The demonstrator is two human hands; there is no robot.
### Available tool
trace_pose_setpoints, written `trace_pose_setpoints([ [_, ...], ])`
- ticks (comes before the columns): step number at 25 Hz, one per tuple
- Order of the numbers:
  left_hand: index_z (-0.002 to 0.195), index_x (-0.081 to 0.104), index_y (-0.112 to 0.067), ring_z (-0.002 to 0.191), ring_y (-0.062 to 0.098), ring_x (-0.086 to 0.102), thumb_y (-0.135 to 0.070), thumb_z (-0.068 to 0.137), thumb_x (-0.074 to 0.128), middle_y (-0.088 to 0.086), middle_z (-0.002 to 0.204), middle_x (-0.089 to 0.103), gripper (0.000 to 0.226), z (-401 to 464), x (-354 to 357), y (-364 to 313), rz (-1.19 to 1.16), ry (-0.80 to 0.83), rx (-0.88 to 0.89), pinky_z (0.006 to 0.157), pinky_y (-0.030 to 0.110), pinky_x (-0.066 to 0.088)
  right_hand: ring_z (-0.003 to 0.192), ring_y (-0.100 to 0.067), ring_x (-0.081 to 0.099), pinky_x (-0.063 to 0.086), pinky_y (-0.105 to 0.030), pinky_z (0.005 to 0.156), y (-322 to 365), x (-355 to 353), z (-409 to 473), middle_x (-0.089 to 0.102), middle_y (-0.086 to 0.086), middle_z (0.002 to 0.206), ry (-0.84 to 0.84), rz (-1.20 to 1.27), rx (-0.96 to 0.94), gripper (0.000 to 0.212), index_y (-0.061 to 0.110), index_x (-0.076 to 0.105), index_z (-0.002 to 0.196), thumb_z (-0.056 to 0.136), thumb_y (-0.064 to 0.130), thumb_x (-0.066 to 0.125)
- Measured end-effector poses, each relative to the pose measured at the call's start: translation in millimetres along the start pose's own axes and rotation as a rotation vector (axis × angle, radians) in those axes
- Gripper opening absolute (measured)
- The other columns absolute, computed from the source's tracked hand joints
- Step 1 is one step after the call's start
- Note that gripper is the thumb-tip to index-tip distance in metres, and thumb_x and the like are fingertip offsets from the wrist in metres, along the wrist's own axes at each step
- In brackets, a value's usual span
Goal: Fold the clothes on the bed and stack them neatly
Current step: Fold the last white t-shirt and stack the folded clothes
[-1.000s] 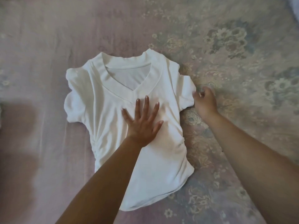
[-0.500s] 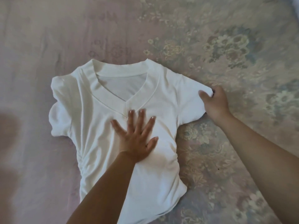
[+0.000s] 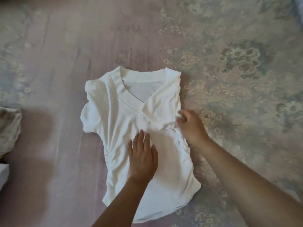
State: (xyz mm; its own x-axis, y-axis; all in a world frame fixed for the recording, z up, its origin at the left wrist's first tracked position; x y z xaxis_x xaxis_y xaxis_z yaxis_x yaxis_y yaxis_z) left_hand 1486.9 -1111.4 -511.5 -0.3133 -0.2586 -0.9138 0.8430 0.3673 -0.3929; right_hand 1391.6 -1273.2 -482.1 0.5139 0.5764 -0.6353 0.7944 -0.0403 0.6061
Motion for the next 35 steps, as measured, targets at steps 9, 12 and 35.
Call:
trace_pose_setpoints([
  [9,0.147,0.046,-0.004,0.142,0.028,0.045,0.002,0.085,0.048,0.012,0.152,0.048,0.062,90.5,23.2,-17.0,0.327,0.255,0.644,0.117,0.045,0.037,0.099,-0.032,0.055,0.042,-0.045,0.088,-107.2,46.8,-129.3,0.058,-0.01,0.101,-0.079,-0.063,0.476,0.027,0.009,0.06,0.101,0.09,0.031,0.07],
  [12,0.152,0.034,0.001,0.149,0.032,0.031,0.005,0.093,0.039,0.017,0.159,0.034,0.06,97.3,38.5,-19.0,0.342,0.358,0.681,0.121,0.047,0.028,0.069,-0.025,0.046,0.037,-0.041,0.065,-114.3,45.1,-146.8,0.045,-0.005,0.07,-0.12,0.235,0.523,0.026,0.012,0.045,0.08,0.085,0.014,0.07],
  [35,0.113,0.059,0.001,0.129,0.029,0.046,-0.01,0.086,0.078,0.012,0.148,0.032,0.034,158.8,-52.5,192.6,-0.478,0.325,-0.447,0.109,0.036,0.039,0.143,-0.034,0.044,0.044,-0.051,0.109,93.2,173.0,-70.1,0.043,-0.019,0.155,-0.023,-0.486,-0.446,0.061,0.003,0.049,0.146,0.093,0.025,0.07],
])
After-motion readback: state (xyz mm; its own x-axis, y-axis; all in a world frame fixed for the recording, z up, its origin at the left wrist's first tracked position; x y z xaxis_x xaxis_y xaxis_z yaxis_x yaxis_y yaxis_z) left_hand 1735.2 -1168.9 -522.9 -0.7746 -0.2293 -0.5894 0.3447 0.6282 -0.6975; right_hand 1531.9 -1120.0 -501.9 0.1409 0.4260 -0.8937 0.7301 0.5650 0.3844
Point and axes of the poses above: each hand's wrist, its own z-axis towards the middle knuckle, its own x-axis out of the palm, y = z × x, the point moved 6 cm from there along z, towards the middle knuckle
